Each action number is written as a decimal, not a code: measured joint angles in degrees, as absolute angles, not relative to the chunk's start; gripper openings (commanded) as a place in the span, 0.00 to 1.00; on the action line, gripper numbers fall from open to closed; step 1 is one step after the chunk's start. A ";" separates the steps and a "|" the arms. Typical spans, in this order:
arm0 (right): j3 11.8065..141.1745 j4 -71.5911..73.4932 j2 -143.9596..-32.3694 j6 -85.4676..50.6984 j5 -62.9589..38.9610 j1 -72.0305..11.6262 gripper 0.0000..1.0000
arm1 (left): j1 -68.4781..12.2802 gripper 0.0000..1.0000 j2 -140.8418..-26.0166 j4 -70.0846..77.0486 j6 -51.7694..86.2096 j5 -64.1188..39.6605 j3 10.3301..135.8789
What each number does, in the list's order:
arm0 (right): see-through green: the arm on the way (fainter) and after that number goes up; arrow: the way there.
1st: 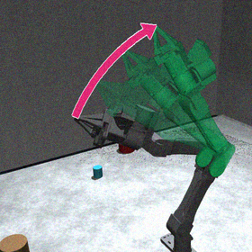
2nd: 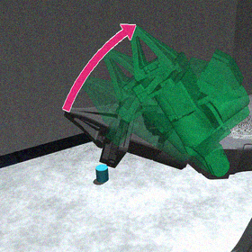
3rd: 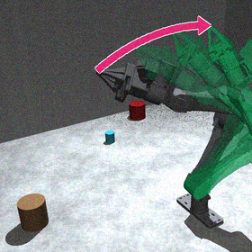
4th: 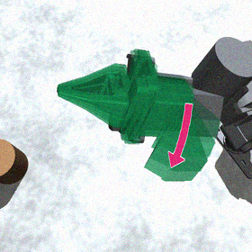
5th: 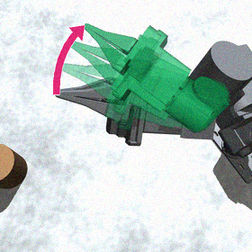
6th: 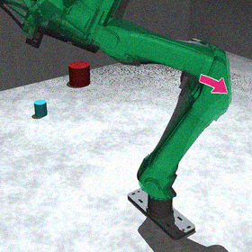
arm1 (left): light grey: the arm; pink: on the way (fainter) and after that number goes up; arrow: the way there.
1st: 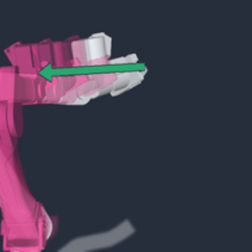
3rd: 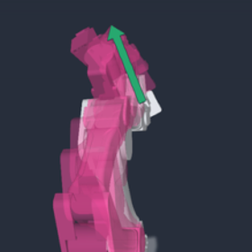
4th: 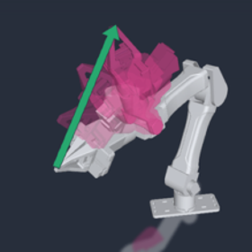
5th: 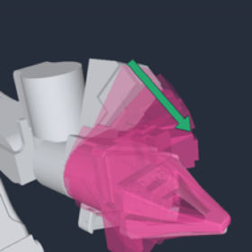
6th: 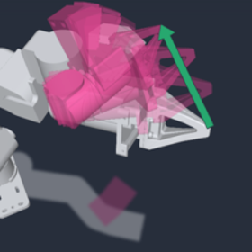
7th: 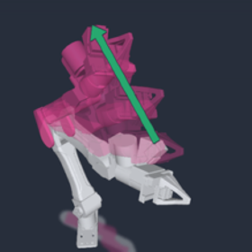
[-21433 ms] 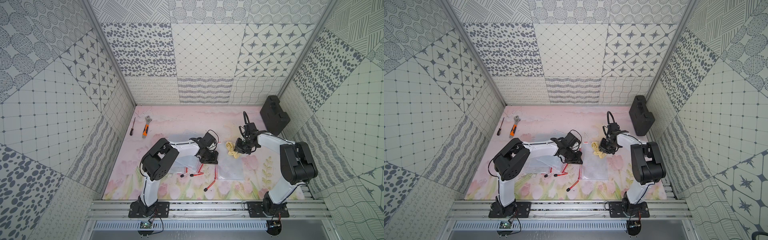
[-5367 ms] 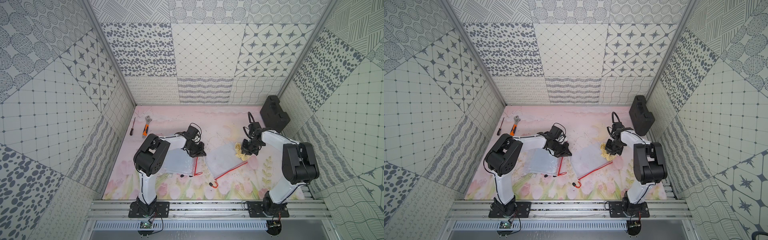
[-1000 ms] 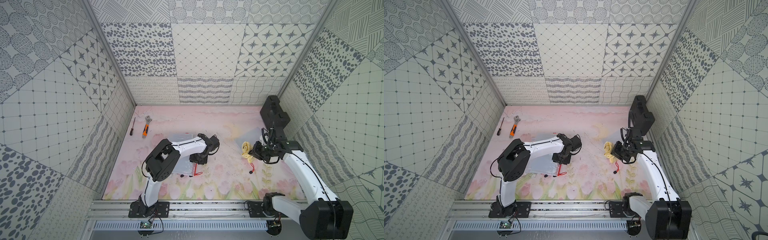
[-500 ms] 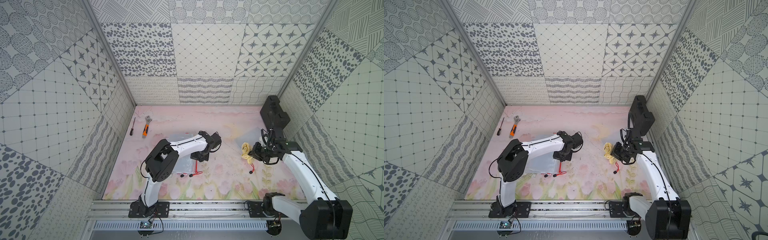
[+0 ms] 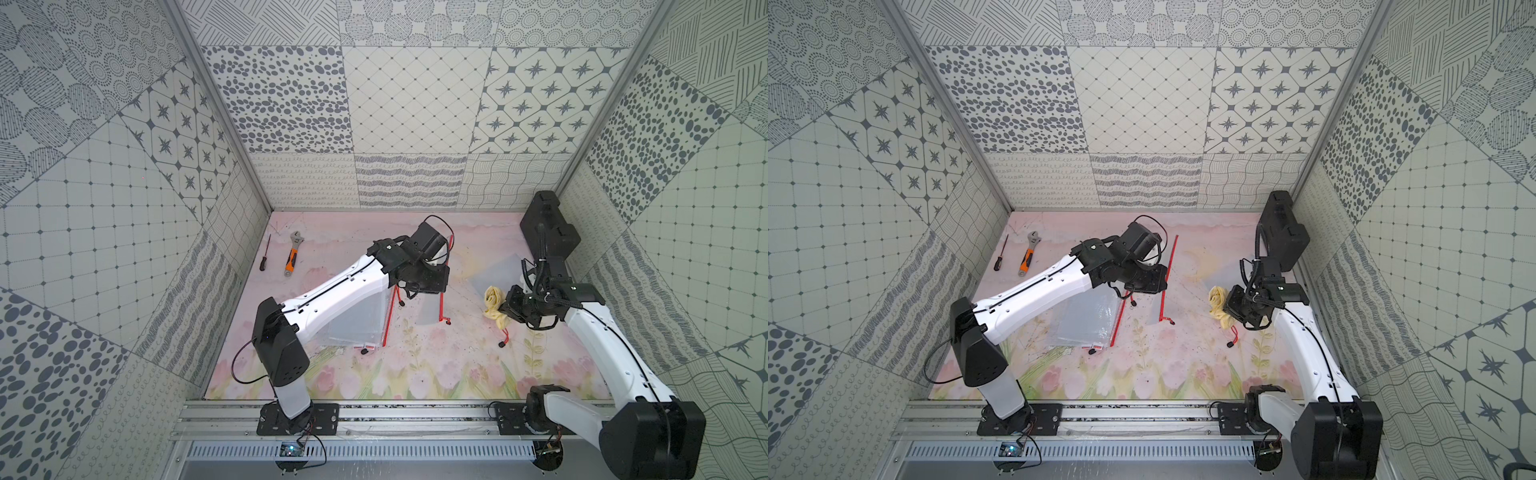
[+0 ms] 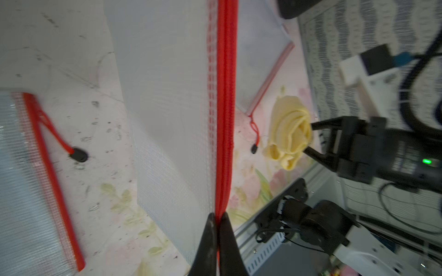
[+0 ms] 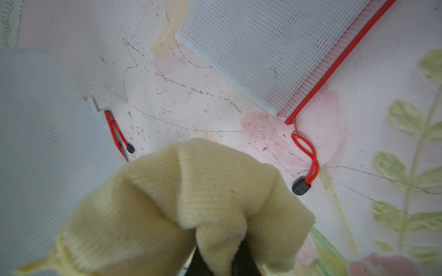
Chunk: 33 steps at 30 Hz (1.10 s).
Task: Wipe the document bag
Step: Adjust the document bag at the center of the board, then wipe the dirt from the document bag.
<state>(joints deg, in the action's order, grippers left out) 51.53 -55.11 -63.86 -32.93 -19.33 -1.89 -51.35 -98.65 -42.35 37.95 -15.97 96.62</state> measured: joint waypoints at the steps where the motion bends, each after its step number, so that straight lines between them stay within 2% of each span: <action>1: 51.53 -55.11 -63.86 -32.93 -19.35 -1.91 0.00 | -50.50 0.00 -97.65 -38.41 38.79 -19.29 94.56; 7: 51.55 -55.09 -64.42 -32.93 -18.90 -3.20 0.00 | -43.48 0.07 -94.80 -18.00 46.09 -32.62 75.90; 12: 52.01 -55.07 -68.12 -32.80 -16.71 -8.40 0.00 | -39.90 0.17 -96.27 -11.44 49.08 -37.23 63.46; 14: 52.29 -54.92 -70.63 -32.77 -15.70 -11.42 0.00 | -39.33 0.24 -96.40 -11.46 48.82 -38.13 61.14; 18: 52.40 -51.92 -79.09 -32.84 -14.96 -16.95 0.00 | -38.76 0.52 -96.71 -12.45 46.44 -38.50 59.59; 21: 52.42 -48.60 -87.09 -32.84 -15.05 -18.87 0.00 | -38.46 0.60 -97.41 -13.08 44.77 -38.44 58.54; 24: 52.80 -47.20 -92.55 -32.88 -14.94 -19.07 0.00 | -38.24 0.62 -98.41 -14.06 43.72 -37.98 57.60; 33: 55.96 -44.36 -93.76 -33.08 -15.64 -19.05 0.00 | -38.30 0.57 -100.99 -13.04 45.41 -34.65 55.57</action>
<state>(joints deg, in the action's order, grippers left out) 55.96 -44.36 -93.76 -33.08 -15.64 -19.05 -38.30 -100.99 -13.04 45.41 -34.65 55.57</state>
